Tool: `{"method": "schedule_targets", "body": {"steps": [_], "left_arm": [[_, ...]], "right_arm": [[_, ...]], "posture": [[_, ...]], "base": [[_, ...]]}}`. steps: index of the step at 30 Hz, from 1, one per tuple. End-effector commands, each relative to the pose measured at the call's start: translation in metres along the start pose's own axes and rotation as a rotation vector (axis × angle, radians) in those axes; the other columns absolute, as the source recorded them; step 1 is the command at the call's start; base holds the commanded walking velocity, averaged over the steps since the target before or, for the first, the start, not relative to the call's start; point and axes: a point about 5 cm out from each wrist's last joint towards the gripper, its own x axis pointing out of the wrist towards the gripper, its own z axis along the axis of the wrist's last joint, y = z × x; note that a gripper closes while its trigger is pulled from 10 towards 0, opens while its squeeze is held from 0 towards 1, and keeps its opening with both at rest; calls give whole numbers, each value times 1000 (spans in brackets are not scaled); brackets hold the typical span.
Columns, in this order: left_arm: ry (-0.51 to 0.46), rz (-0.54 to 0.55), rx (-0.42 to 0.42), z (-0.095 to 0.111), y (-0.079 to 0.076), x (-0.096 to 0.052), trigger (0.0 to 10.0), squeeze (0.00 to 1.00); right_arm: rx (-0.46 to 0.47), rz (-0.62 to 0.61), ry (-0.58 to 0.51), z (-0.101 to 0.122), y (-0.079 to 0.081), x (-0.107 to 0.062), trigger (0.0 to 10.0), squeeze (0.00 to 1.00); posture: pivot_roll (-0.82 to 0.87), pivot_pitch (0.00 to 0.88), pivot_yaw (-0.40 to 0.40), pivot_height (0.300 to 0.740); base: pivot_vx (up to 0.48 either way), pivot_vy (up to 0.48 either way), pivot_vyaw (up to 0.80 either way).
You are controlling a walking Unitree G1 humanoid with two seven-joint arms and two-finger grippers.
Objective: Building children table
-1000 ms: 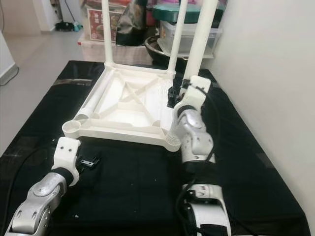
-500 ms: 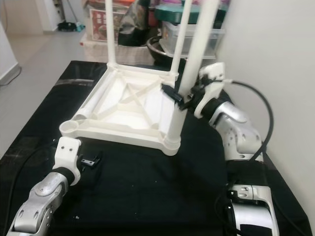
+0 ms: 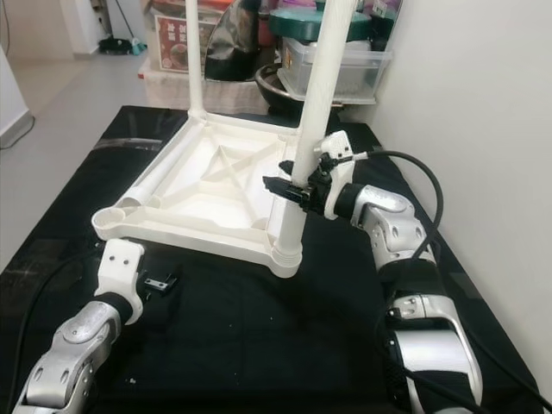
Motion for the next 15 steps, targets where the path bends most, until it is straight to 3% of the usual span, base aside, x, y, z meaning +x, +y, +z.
{"method": "schedule_targets", "body": {"steps": [1, 2, 3, 4, 5, 6, 7, 8, 9, 10, 11, 12, 13, 14, 15], "left_arm": [[2, 5, 11, -1, 1, -1, 10000, 0], [2, 5, 11, -1, 1, -1, 10000, 0], [3, 4, 12, -1, 0, -1, 10000, 0], [5, 2, 12, -1, 0, -1, 10000, 0], [5, 2, 12, -1, 0, -1, 10000, 0], [7, -1, 12, -1, 0, -1, 10000, 0], [7, -1, 12, -1, 0, -1, 10000, 0], [8, -4, 13, -2, -1, -1, 10000, 0], [9, -6, 14, -2, -1, 0, 10000, 0], [9, -6, 14, -2, -1, 0, 10000, 0], [10, -7, 13, -2, -1, 0, 10000, 0], [10, -7, 13, -2, -1, 0, 10000, 0], [12, -9, 13, -2, -1, 0, 10000, 0], [12, -9, 13, -2, -1, 0, 10000, 0], [13, -10, 13, -2, -1, 0, 10000, 0]], "right_arm": [[12, -22, 21, -9, 0, 3, 0, 0], [12, -22, 21, -9, 0, 3, 0, 0], [29, -128, -1, -12, -6, 2, 0, 0], [72, -322, -7, -20, -14, 0, 0, 0], [72, -322, -7, -20, -14, 0, 0, 0], [94, -546, 12, -32, -20, -5, 0, 0], [94, -546, 12, -32, -20, -5, 0, 0], [137, -750, 26, -45, -19, -11, 0, 0], [165, -873, 40, -54, -17, -15, 0, 0], [165, -873, 40, -54, -17, -15, 0, 0], [160, -970, 4, -57, -10, -19, 0, 0], [160, -970, 4, -57, -10, -19, 0, 0], [210, -1050, -37, -60, 17, -13, 0, 0], [210, -1050, -37, -60, 17, -13, 0, 0], [240, -1062, -44, -58, 31, -6, 0, 0]], "posture": [[106, 0, -136, 740], [106, 0, -136, 740], [105, 0, -132, 740], [101, 0, -127, 740], [101, 0, -127, 740], [92, 0, -123, 740], [92, 0, -123, 740], [91, 0, -120, 740], [90, 0, -119, 740], [90, 0, -119, 740], [87, 0, -116, 740], [87, 0, -116, 740], [88, 0, -114, 740], [88, 0, -114, 740], [84, 0, -107, 740]], "base": [[0, 0, 0], [0, 0, 0], [0, 0, 0], [0, 0, 0], [0, 0, 0], [0, 0, 0], [0, 0, 0], [0, 0, 0], [0, 0, 0], [0, 0, 0], [0, 0, 0], [0, 0, 0], [0, 0, 0], [0, 0, 0], [0, 0, 0]]}}
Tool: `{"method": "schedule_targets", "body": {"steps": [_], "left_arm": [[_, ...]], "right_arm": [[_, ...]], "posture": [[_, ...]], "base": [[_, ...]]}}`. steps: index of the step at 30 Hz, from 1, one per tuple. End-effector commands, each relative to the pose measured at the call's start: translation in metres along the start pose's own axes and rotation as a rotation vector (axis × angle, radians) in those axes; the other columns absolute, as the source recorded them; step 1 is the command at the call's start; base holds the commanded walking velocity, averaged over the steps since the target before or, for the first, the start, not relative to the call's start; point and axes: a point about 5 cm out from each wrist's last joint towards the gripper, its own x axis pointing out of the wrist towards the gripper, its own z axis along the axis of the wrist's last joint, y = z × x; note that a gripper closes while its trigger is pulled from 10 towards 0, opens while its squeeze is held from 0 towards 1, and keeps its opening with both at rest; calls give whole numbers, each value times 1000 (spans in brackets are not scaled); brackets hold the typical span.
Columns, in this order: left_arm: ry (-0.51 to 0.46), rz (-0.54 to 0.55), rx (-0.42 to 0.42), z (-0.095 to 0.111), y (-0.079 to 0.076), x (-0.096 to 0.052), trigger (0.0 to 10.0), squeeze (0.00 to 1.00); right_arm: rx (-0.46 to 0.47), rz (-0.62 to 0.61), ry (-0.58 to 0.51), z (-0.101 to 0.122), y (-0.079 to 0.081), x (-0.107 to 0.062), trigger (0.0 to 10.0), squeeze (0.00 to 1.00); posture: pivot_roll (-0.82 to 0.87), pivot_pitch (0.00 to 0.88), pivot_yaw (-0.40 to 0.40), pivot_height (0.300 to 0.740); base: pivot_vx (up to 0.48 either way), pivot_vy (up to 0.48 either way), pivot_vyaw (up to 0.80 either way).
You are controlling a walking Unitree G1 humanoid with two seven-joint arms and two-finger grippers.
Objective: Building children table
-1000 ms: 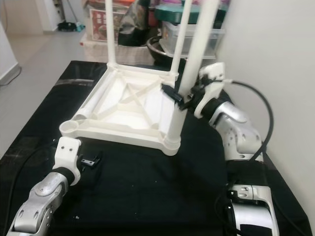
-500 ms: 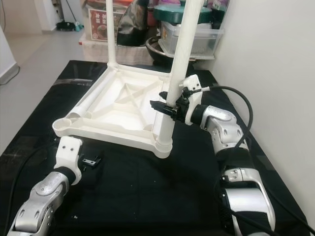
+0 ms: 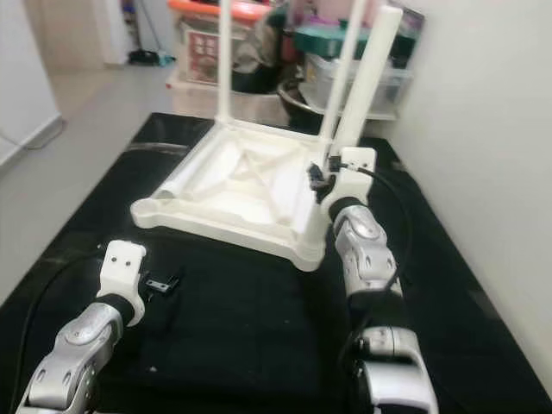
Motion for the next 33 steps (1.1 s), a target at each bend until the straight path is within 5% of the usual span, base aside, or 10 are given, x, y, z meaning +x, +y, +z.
{"method": "schedule_targets", "body": {"steps": [1, 3, 4, 8, 9, 12, 13, 14, 23, 33], "left_arm": [[6, -13, 11, 0, -2, 2, 10000, 0], [6, -12, 11, 0, -2, 2, 10000, 0], [6, -12, 9, 0, -2, 3, 10000, 0], [5, -16, 8, 0, -2, 4, 10000, 0], [4, -18, 6, 0, -3, 4, 10000, 0], [2, -17, 3, -1, -3, 4, 10000, 0], [2, -16, 2, -1, -3, 4, 10000, 0], [2, -15, 1, -1, -3, 4, 10000, 0], [1, -22, -1, -2, -5, 4, 10000, 0], [-2, -17, 2, 0, -5, 4, 10000, 0]], "right_arm": [[66, -34, 123, -23, 13, -14, 0, 0], [81, -1, 126, -22, 23, -15, 0, 0], [106, 32, 124, -17, 31, -13, 10000, 0], [129, 86, 42, 5, 31, -5, 10000, 0], [128, 107, 5, 20, 26, 0, 10000, 1000], [78, 212, -39, 51, 20, 11, 10000, 1000], [58, 248, -51, 62, 16, 15, 10000, 227], [83, 369, -47, 72, 16, 17, 10000, 0], [-35, 1075, -6, 67, 12, -17, 10000, 0], [-131, 1300, 213, 9, 29, -22, 10000, 0]], "posture": [[84, 0, -107, 740], [83, 0, -102, 740], [73, 0, -97, 740], [73, 0, -100, 740], [68, 0, -103, 740], [69, 0, -108, 740], [66, 0, -109, 740], [66, 0, -109, 740], [71, 0, -109, 740], [107, 0, -128, 740]], "base": [[0, 0, 0], [0, 0, 0], [0, 0, 0], [0, 0, 0], [0, 0, 0], [0, 0, 0], [0, 0, 0], [0, 0, 0], [0, 0, 0], [0, 0, 0]]}}
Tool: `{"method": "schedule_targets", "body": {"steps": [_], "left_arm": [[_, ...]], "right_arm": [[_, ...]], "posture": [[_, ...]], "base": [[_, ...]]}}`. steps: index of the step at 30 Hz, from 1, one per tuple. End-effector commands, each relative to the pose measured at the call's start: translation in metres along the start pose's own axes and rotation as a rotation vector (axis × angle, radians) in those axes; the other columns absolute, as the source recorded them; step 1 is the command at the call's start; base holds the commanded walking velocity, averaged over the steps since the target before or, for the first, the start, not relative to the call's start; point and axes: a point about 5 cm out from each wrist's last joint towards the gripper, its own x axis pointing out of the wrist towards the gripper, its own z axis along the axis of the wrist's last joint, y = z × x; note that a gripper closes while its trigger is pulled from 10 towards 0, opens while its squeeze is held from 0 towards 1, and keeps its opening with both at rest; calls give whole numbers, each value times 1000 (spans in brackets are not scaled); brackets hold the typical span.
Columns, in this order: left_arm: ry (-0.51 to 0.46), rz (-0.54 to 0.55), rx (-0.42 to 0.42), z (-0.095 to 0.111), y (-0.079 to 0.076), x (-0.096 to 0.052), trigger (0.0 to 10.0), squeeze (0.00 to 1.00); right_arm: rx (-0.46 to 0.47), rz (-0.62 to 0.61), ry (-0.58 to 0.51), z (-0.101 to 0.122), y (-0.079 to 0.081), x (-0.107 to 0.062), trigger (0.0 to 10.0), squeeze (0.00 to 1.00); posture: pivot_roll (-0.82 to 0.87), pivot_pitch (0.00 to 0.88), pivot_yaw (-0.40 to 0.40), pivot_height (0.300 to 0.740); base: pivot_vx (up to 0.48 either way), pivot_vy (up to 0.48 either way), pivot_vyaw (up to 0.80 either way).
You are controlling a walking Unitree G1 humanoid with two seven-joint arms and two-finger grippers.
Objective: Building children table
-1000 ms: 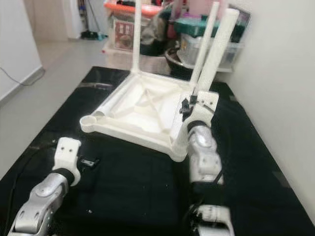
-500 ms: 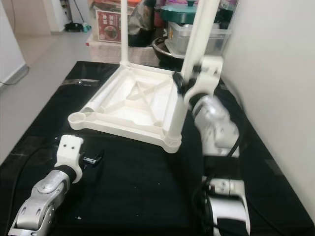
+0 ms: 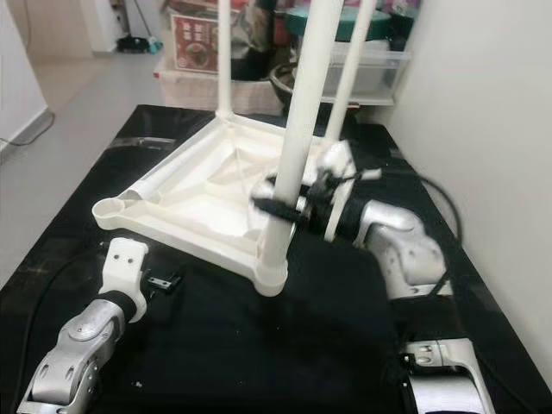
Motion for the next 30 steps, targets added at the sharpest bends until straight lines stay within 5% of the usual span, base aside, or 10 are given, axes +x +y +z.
{"method": "schedule_targets", "body": {"steps": [1, 4, 7, 12, 15, 22, 23, 26, 27, 30], "left_arm": [[8, -4, 6, -3, -1, -1, 10000, 0], [8, -2, 7, -3, -1, -1, 10000, 0], [9, -1, 7, -3, -1, -2, 10000, 0], [11, -1, 7, -3, -1, -3, 10000, 0], [14, -2, 7, -4, 0, -4, 10000, 0], [15, -7, 9, -5, -1, -3, 10000, 0], [13, -5, 9, -5, 0, -2, 10000, 0], [0, 1, 9, -3, 1, -1, 10000, 0], [-7, 2, 9, -1, 2, -1, 10000, 0], [-16, 3, 10, 0, 2, -1, 10000, 0]], "right_arm": [[-7, 45, 19, -4, 2, 12, 9529, 0], [-3, 50, 13, -4, 2, 14, 9529, 0], [30, -55, -6, -11, -5, 16, 0, 0], [75, -458, -12, -26, -27, 8, 0, 0], [112, -1068, 19, -47, -47, -30, 0, 0], [151, -1402, -24, -59, -24, -52, 0, 0], [169, -1371, -26, -59, -15, -42, 10000, 0], [196, -1224, -90, -52, 2, -14, 10000, 0], [194, -1148, -130, -45, 7, -6, 10000, 1000], [185, -1076, -192, -32, 8, 1, 10000, 1000]], "posture": [[107, 0, -127, 740], [107, 0, -127, 740], [106, 0, -128, 740], [96, 0, -124, 740], [86, 0, -117, 740], [78, 0, -108, 740], [73, 0, -103, 740], [75, 0, -103, 740], [77, 0, -103, 740], [78, 0, -105, 740]], "base": [[0, 0, 0], [0, 0, 0], [0, 0, 0], [0, 0, 0], [0, 0, 0], [0, 0, 0], [0, 0, 0], [0, 0, 0], [0, 0, 0], [0, 0, 0]]}}
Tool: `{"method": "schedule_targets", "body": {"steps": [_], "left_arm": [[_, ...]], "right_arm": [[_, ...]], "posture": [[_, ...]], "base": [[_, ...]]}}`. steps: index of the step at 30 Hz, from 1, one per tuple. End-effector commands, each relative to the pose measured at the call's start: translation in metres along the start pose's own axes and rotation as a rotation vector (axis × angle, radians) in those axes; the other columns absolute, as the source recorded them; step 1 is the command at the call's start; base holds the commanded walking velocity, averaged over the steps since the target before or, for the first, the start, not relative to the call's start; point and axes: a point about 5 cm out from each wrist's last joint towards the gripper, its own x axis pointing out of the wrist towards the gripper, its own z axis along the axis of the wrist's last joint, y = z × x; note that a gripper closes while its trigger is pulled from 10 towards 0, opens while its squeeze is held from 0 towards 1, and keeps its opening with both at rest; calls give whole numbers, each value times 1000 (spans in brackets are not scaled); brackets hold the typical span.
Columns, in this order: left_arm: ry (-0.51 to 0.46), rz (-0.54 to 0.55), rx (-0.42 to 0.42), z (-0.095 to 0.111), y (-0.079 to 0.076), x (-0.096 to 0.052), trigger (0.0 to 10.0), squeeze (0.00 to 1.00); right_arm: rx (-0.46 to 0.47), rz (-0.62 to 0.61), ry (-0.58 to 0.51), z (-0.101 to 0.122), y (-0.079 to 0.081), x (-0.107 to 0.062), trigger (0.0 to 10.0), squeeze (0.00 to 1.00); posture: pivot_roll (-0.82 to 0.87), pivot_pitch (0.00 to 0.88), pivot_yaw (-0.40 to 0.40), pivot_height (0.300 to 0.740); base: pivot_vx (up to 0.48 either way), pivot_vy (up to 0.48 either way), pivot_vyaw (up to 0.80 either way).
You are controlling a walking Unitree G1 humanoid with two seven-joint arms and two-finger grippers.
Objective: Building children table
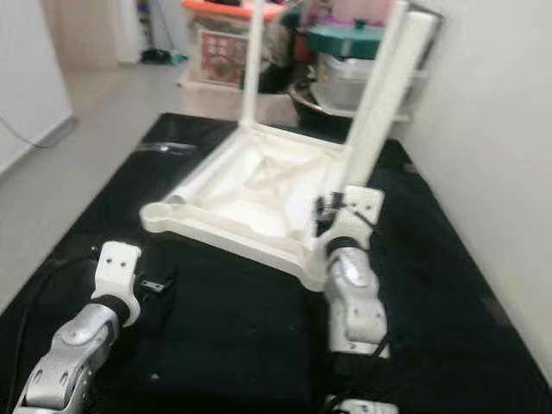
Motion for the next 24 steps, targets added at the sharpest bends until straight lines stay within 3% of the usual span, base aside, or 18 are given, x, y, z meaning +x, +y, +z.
{"method": "schedule_targets", "body": {"steps": [1, 2, 3, 5, 6, 7, 8, 9, 11, 12, 15, 17, 24], "left_arm": [[-1, -4, 7, -1, 0, -1, 10000, 0], [-5, -4, 6, -1, 0, -1, 10000, 0], [-8, -3, 6, 0, 0, 0, 10000, 0], [-10, -4, 5, 0, 0, 0, 10000, 0], [-12, -6, 4, 0, 0, 0, 10000, 0], [-12, -6, 4, 0, 0, 0, 10000, 0], [-13, -7, 4, 0, -1, 0, 10000, 0], [-13, -7, 4, 0, -1, 0, 10000, 0], [-17, -12, 3, 1, -3, 1, 10000, 0], [-20, -13, 3, 1, -3, 1, 10000, 0], [-21, -12, 2, 2, -3, 1, 10000, 0], [-24, -10, 5, 2, -3, 1, 10000, 0], [-31, -1, 7, 5, -1, 0, 10000, 0]], "right_arm": [[21, 71, -7, 5, 9, 2, 10000, 1000], [36, 129, -33, 16, 15, 6, 10000, 1000], [33, 193, -52, 28, 17, 11, 10000, 0], [46, 447, -79, 48, 24, 14, 10000, 0], [31, 674, -91, 57, 28, 3, 10000, 0], [31, 674, -91, 57, 28, 3, 10000, 0], [18, 829, -94, 60, 31, -7, 10000, 0], [18, 829, -94, 60, 31, -7, 10000, 0], [-68, 1068, -25, 55, 26, -22, 10000, 0], [-80, 1128, 18, 50, 22, -24, 10000, 0], [-101, 1192, 76, 41, 20, -26, 10000, 0], [-120, 1276, 192, 16, 24, -25, 10000, 0], [-140, 1340, 247, -4, 41, -25, 9922, 0]], "posture": [[78, 0, -105, 740], [78, 0, -105, 740], [78, 0, -105, 740], [76, 0, -105, 740], [72, 0, -106, 740], [72, 0, -106, 740], [72, 0, -106, 740], [72, 0, -106, 740], [81, 0, -116, 740], [81, 0, -116, 740], [89, 0, -122, 740], [112, 0, -136, 740], [127, 0, -145, 740]], "base": [[0, 0, 0], [0, 0, 0], [0, 0, 0], [0, 0, 0], [0, 0, 0], [0, 0, 0], [0, 0, 0], [0, 0, 0], [0, 0, 0], [0, 0, 0], [0, 0, 0], [0, 0, 0], [0, 0, 0]]}}
